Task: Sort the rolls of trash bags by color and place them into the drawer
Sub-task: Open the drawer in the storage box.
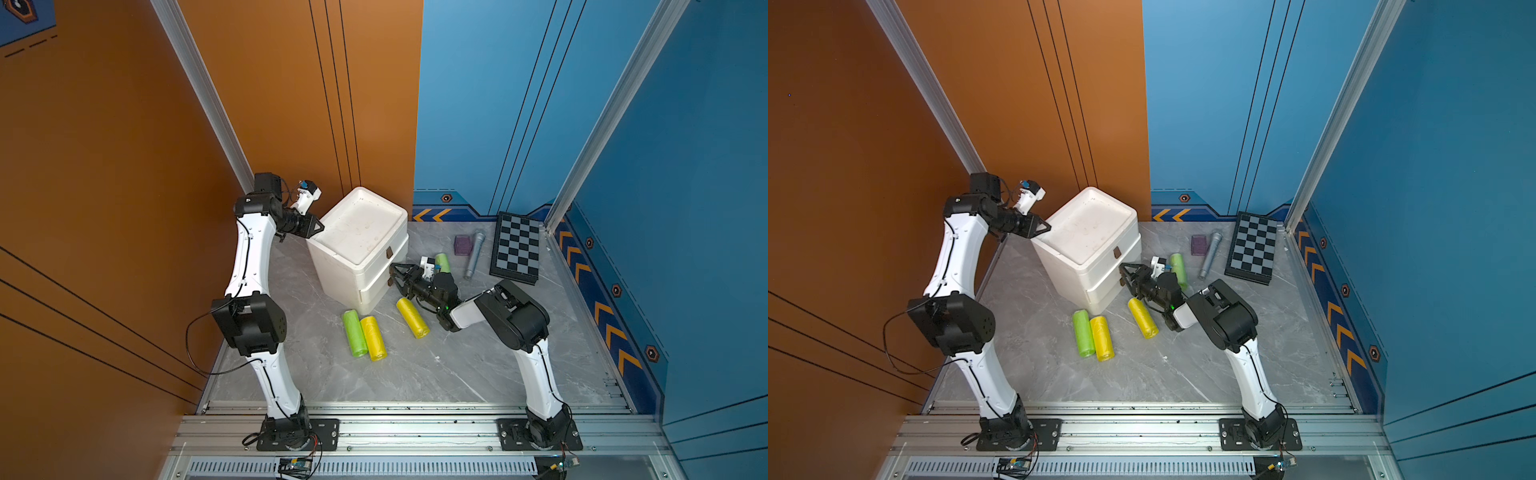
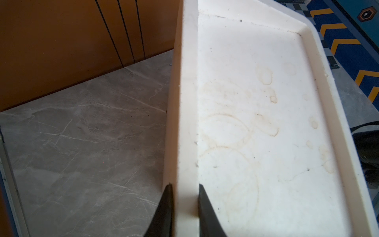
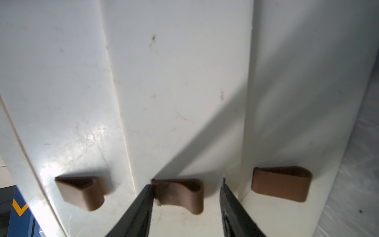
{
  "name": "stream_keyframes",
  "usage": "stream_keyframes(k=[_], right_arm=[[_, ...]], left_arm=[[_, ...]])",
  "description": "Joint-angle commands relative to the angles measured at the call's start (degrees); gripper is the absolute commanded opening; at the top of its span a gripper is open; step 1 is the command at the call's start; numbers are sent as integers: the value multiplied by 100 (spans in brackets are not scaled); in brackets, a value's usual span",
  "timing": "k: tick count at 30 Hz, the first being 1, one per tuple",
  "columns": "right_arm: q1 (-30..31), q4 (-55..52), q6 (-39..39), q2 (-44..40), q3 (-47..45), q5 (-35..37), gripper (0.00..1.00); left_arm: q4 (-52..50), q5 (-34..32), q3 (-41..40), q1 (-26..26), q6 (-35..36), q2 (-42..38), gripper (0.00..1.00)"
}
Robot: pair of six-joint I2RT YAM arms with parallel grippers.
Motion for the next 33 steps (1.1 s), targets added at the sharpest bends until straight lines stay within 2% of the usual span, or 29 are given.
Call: stream_keyframes(k=[1, 6, 11, 18, 23, 25, 33], right_arm=[[31, 445, 70, 68, -99, 132, 53], [22, 603, 102, 136, -77, 149, 52], [21, 756, 150, 186, -72, 176, 46], [17, 746, 105, 114, -80, 131, 34], [4, 746, 117, 82, -108, 123, 30], [4, 746, 120, 79, -117, 123, 24], [-7, 746, 146, 167, -82, 103, 22]], left_arm=[[-217, 869, 131, -52, -292, -207, 0], [-217, 865, 140, -50, -302, -205, 0], [-213, 865, 139, -52, -301, -201, 0], [-219, 851, 131, -54, -311, -212, 0], [-212, 855, 137, -56, -314, -212, 0], [-212, 846, 133, -50, -309, -229, 0], [-214, 836, 113, -54, -309, -238, 0]])
